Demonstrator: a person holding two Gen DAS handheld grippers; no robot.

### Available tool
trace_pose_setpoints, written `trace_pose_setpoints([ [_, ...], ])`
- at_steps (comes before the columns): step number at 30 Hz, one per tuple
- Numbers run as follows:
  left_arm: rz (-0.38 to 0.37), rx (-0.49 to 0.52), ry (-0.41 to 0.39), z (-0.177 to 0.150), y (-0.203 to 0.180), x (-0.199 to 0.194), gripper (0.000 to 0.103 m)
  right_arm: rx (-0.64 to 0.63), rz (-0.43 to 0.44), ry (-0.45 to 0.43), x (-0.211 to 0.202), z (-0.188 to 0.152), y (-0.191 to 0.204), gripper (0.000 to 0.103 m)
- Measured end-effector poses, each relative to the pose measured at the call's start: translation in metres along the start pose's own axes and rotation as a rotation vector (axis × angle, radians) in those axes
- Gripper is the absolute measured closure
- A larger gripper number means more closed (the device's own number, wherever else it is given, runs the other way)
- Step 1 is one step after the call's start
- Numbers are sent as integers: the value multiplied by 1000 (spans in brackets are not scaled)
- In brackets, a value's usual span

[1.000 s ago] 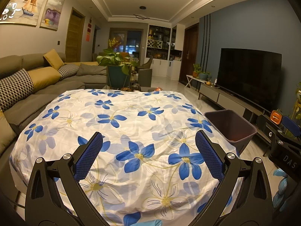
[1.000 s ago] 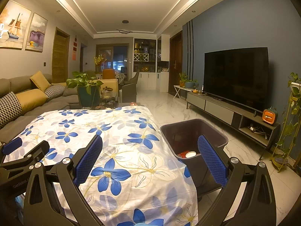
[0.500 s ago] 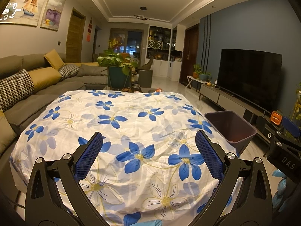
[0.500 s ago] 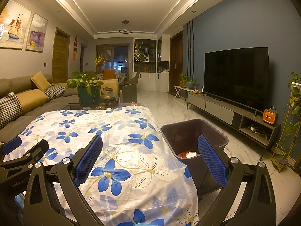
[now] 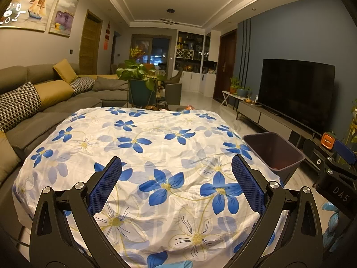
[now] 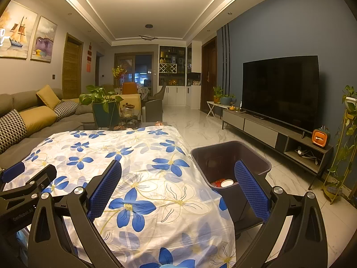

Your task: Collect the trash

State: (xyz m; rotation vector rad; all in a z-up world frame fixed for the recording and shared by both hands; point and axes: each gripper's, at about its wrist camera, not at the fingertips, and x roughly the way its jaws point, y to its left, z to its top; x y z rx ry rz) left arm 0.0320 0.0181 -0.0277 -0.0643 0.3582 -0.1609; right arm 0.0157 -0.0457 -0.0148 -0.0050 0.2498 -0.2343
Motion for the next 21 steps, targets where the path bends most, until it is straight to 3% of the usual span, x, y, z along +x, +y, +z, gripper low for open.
trace_pose_setpoints([
  [21, 5, 2, -3, -1, 0, 0, 6, 2, 1, 1, 0, 0, 0, 6],
])
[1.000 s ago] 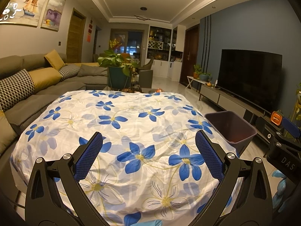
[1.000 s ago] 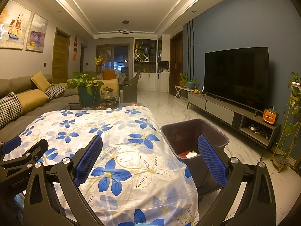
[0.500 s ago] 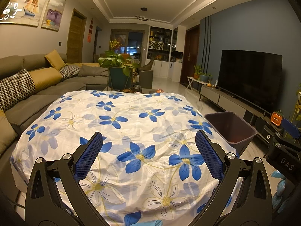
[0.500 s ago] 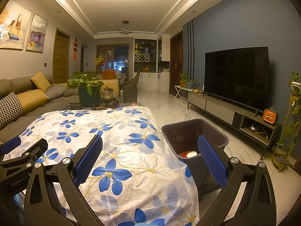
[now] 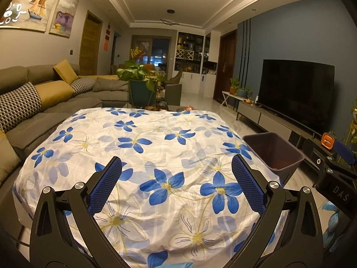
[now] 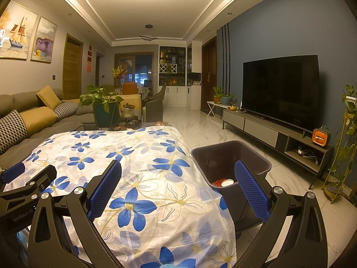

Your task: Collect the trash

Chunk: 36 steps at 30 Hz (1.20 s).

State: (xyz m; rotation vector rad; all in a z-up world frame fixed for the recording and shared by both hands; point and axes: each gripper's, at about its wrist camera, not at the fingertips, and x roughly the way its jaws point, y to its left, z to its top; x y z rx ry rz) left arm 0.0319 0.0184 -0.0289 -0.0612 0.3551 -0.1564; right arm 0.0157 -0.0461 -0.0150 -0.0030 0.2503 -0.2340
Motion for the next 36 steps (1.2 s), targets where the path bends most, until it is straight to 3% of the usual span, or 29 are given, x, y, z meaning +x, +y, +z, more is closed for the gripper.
trace_pose_setpoints([
  [4, 2, 10, 8, 4, -1, 0, 20, 1, 0, 0, 0, 0, 0, 6],
  [9, 4, 12, 2, 5, -1, -3, 24, 0, 3, -2, 0, 0, 1, 6],
  [18, 14, 12, 6, 2, -1, -3, 23, 4, 8, 3, 1, 1, 2, 6],
  [32, 34, 10, -10, -1, 2, -4, 6, 4, 8, 1, 2, 0, 1, 6],
  [36, 45, 2, -7, 0, 5, -3, 6, 6, 9, 3, 2, 0, 1, 6],
])
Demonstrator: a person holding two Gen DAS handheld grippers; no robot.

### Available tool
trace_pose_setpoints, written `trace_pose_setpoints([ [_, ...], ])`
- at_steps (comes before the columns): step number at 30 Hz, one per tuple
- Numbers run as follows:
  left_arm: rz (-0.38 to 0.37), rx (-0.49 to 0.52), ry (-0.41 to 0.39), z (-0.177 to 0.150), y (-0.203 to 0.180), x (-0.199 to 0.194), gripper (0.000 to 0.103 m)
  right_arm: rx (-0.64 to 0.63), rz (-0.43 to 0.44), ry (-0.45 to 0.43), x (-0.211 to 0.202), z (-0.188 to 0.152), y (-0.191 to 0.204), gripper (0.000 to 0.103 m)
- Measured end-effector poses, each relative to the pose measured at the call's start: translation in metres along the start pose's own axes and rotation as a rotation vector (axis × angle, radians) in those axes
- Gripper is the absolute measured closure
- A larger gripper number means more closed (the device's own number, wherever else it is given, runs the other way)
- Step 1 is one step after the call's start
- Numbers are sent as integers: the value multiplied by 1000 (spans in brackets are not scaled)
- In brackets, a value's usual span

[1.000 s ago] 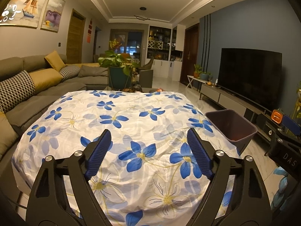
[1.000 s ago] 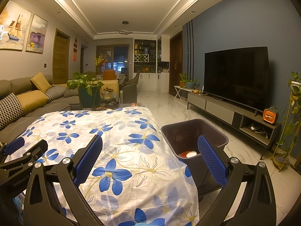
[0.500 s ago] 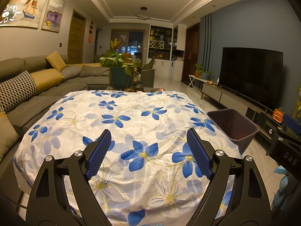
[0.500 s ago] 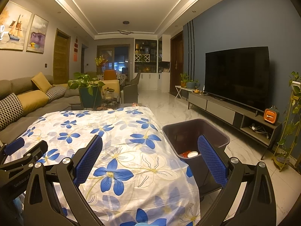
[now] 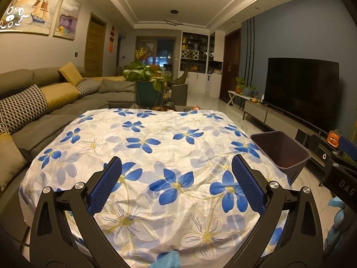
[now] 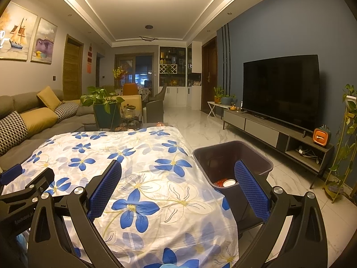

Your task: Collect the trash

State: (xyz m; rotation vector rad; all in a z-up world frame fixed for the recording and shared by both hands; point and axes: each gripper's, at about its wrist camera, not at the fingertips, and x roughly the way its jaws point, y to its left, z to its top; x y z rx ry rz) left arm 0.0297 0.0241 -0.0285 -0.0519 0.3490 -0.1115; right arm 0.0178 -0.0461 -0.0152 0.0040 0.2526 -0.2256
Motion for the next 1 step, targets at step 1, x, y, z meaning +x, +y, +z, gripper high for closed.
trace_pose_setpoints([
  [1, -1, -3, 2, 0, 1, 0, 6, 1, 1, 1, 0, 0, 1, 6],
])
